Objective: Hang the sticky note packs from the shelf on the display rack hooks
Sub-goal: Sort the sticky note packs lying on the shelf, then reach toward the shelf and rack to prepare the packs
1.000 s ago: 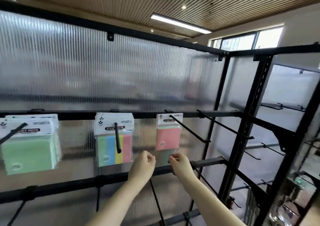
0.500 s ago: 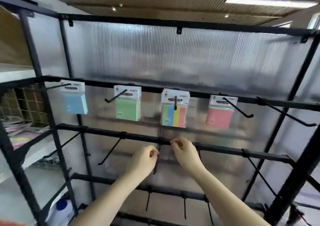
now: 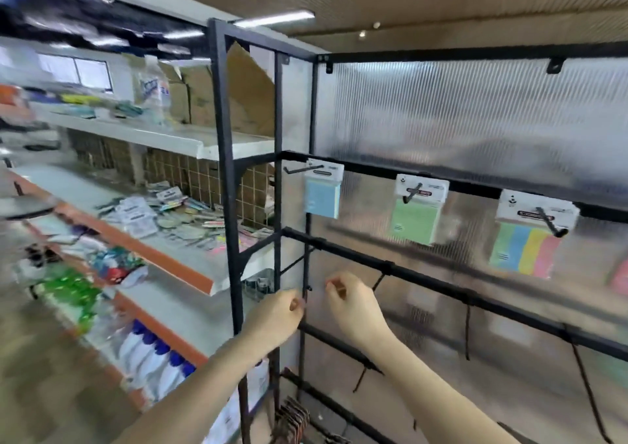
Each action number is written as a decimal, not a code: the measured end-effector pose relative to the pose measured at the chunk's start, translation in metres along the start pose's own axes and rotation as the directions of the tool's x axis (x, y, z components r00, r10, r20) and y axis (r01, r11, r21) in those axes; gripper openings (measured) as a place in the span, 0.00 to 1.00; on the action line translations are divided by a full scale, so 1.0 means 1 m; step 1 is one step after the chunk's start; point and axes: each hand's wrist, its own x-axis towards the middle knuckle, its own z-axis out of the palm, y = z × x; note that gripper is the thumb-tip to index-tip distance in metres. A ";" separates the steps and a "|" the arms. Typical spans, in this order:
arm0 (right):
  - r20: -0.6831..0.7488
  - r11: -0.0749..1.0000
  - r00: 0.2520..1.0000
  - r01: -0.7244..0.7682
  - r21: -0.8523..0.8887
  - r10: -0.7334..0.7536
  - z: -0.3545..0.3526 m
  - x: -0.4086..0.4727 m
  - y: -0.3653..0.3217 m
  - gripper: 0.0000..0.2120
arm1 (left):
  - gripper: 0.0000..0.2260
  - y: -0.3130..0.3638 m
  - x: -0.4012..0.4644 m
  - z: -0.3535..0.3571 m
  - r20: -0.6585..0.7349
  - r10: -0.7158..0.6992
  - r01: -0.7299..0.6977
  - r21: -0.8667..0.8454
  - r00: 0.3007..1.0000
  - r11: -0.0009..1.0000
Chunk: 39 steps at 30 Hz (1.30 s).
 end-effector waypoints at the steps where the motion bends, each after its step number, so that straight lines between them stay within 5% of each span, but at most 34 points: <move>1: 0.013 1.000 1.000 0.023 0.002 -0.023 0.016 0.006 -0.012 0.09 | 0.07 -0.014 0.001 -0.010 -0.005 -0.018 0.018 0.016 1.000 1.000; 11: 0.130 0.982 0.974 0.183 0.038 -0.186 0.182 0.059 -0.115 0.08 | 0.08 -0.175 0.018 -0.125 -0.068 -0.123 0.126 0.044 0.990 0.991; 22: 0.280 0.983 0.948 0.175 -0.058 -0.152 0.325 0.111 -0.202 0.11 | 0.10 -0.316 0.026 -0.218 -0.156 -0.256 0.270 0.075 0.954 0.960; 33: 0.325 0.970 0.932 0.209 -0.122 -0.160 0.428 0.200 -0.223 0.12 | 0.13 -0.394 0.091 -0.256 -0.167 -0.344 0.360 0.078 0.924 0.930; 39: 0.271 0.981 0.961 0.104 -0.165 -0.057 0.469 0.270 -0.208 0.13 | 0.10 -0.431 0.155 -0.267 -0.178 -0.321 0.345 0.129 0.930 0.930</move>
